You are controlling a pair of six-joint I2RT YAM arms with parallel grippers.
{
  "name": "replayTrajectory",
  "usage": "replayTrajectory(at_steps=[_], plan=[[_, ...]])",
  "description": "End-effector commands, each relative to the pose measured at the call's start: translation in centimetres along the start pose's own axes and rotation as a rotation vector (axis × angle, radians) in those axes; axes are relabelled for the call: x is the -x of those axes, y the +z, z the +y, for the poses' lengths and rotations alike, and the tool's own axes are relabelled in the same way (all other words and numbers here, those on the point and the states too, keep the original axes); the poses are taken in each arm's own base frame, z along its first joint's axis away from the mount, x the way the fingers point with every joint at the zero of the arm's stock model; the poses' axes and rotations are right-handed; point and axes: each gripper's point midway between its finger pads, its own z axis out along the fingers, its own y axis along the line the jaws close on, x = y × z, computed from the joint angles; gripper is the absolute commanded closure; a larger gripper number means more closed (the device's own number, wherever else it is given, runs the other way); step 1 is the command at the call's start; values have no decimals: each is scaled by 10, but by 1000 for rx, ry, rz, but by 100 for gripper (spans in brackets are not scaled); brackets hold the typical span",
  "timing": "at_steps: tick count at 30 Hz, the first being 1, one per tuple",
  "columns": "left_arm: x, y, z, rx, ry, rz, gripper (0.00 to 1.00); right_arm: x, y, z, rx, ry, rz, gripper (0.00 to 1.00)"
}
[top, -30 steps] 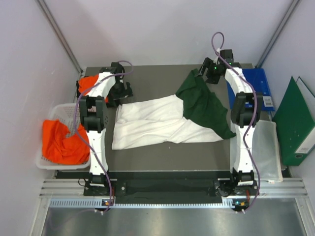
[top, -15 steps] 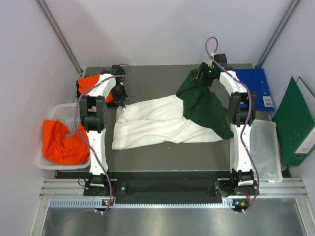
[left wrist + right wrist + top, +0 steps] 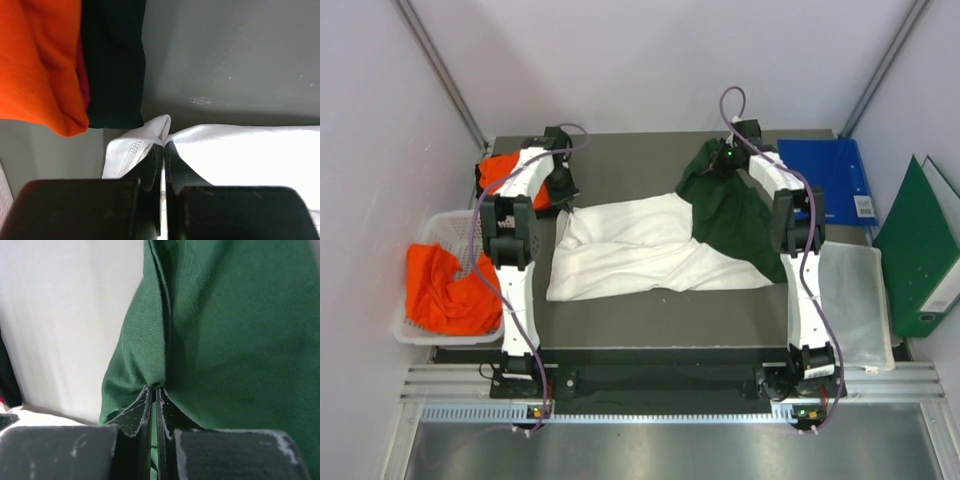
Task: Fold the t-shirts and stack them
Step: Grap the side of the flattened tshirt furthest away from the robot with both arms
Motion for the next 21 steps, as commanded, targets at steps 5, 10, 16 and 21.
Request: replayTrajectory(at_steps=[5,10,16,21], plan=[[43,-35,-2,-39,-8,-157,100,59,-31,42,20,-55,-223,100],[66,-47,-5,-71,-24,-235,100,89,-60,65,39,-70,-323,100],[84,-61,-8,-104,-36,-281,100,112,-95,90,80,-85,-394,100],[79,-68,-8,-119,-31,-283,100,116,-134,118,119,-123,-427,100]])
